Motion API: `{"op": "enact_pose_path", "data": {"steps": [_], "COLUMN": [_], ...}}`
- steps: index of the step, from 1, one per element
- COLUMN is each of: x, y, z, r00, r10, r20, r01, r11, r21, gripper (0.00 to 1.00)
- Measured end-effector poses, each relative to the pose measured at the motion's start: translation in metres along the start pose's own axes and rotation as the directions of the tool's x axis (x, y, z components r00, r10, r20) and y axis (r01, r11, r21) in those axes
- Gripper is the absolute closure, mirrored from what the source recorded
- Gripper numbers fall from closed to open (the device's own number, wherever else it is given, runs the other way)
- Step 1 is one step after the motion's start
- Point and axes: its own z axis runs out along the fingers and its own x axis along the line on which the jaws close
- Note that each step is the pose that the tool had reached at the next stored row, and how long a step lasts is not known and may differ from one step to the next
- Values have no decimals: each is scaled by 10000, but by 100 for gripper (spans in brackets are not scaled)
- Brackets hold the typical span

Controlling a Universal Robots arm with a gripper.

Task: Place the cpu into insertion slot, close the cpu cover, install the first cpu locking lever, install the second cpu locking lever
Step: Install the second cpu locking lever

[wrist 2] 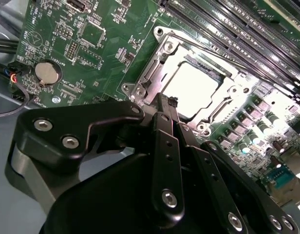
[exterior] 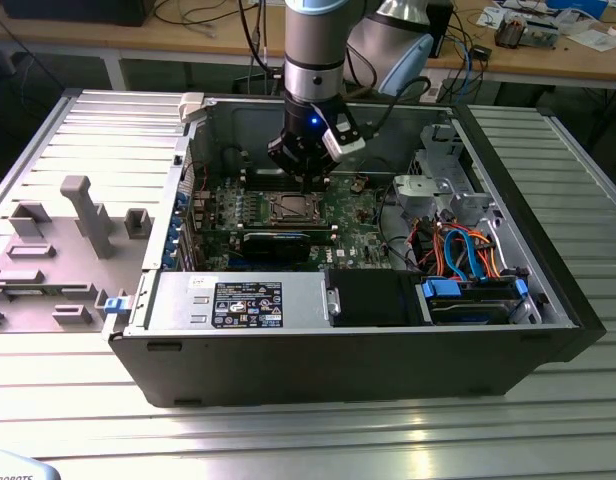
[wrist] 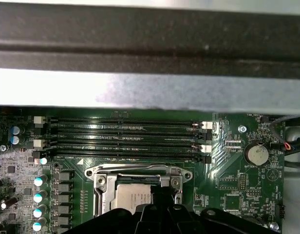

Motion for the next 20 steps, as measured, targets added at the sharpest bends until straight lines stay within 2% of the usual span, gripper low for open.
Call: {"op": "enact_pose_path", "data": {"steps": [8,20], "x": [1,1], "y": [-37,-45], "z": [0,0], "r00": [10000,10000], "r10": [-2,-1], "r20": [1,0], "r01": [2,1], "r11": [10000,10000], "r21": [4,4], "gripper": [89,89]}}
